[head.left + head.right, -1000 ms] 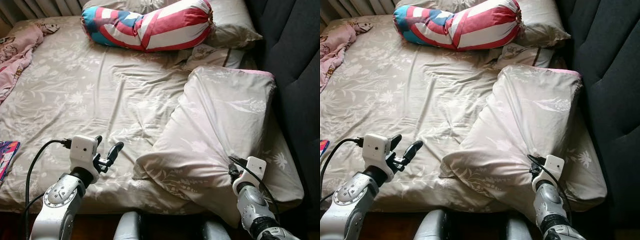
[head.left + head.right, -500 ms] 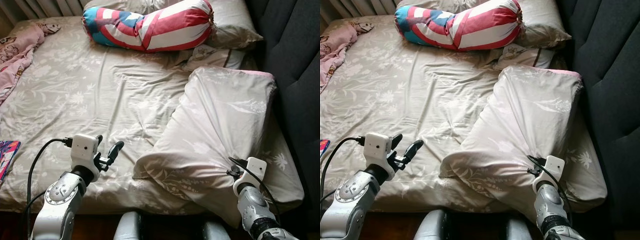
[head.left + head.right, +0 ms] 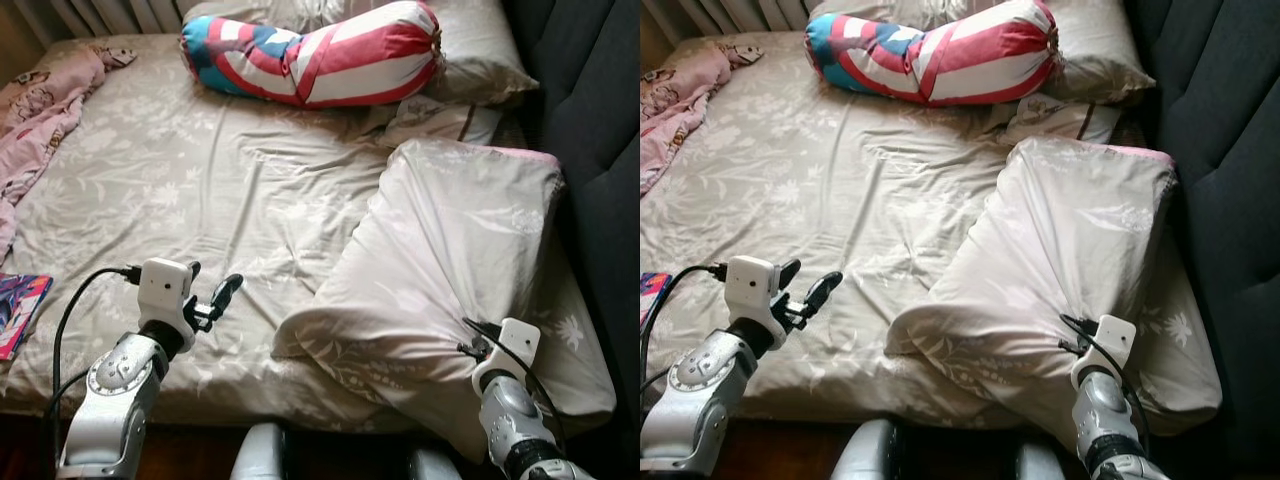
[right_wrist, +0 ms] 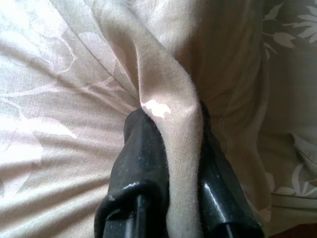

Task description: Clean up the room

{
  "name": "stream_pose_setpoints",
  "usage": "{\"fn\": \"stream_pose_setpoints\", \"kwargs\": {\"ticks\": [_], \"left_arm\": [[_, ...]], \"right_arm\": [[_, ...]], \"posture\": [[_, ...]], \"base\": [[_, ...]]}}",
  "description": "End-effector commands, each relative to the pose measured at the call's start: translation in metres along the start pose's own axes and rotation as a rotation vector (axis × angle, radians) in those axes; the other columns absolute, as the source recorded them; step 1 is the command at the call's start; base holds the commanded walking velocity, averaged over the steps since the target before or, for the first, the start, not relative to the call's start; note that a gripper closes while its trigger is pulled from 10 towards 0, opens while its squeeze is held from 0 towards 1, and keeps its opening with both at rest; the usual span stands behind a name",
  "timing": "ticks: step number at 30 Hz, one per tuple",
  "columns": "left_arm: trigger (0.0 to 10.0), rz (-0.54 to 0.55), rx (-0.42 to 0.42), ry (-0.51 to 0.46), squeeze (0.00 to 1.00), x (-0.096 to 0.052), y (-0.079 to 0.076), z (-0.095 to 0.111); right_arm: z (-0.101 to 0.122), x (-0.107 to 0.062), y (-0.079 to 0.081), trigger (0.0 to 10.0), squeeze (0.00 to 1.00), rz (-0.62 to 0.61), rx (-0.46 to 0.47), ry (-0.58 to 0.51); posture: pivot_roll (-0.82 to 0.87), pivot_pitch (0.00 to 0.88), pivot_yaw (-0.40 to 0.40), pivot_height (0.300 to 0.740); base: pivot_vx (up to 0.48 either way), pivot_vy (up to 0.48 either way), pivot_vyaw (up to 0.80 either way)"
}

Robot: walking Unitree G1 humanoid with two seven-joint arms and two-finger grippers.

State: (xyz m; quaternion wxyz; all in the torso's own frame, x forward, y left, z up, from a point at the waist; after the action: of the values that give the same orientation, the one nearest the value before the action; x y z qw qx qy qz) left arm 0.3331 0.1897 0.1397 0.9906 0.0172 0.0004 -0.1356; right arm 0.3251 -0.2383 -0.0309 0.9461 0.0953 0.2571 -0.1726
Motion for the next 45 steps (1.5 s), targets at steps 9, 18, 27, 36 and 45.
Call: {"fn": "stream_pose_setpoints", "kwargs": {"ticks": [9,18,27,36,45], "left_arm": [[10.0,0.016,-0.005,0.000,0.00,0.007,0.005,-0.007],[10.0,0.036,-0.014,-0.005,0.00,0.008,0.011,-0.012],[10.0,0.035,-0.022,-0.011,0.00,0.012,0.008,-0.014],[10.0,0.029,-0.020,-0.010,0.00,0.013,0.008,-0.017],[10.0,0.021,-0.020,-0.015,0.00,0.018,0.006,-0.017]], "right_arm": [[0.011,-0.001,-0.059,10.0,0.00,-0.196,-0.055,-0.010],[0.092,-0.011,-0.124,10.0,0.00,-0.430,-0.168,-0.229],[0.149,-0.038,-0.189,10.0,0.00,-0.663,-0.207,-0.327],[0.122,-0.029,-0.174,10.0,0.91,-0.604,-0.161,-0.273],[0.118,-0.019,-0.144,10.0,0.40,-0.498,-0.139,-0.301]], "posture": [[0.04,0.074,0.074,0.660],[0.01,0.052,0.072,0.660],[0.00,0.041,0.071,0.660],[0.00,0.035,0.076,0.660],[-0.01,0.026,0.079,0.660]], "base": [[0.000,0.000,0.00],[0.000,0.000,0.00],[0.000,0.000,0.00],[0.000,0.000,0.00],[0.000,0.000,0.00]]}}
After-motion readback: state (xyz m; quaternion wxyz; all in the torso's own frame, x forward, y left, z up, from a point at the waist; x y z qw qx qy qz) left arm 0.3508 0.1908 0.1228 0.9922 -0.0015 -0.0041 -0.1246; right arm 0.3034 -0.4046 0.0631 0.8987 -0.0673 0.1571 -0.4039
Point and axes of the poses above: a point about 5 cm out from each wrist's last joint towards the gripper, its own x axis pointing out of the wrist towards the gripper, its own z axis along the axis of the wrist's last joint, y = z × x, the point moved 5 cm from there along x, pointing out of the wrist towards the gripper, and after that the axes turned 3 degrees about -x, right-handed, at the moved point
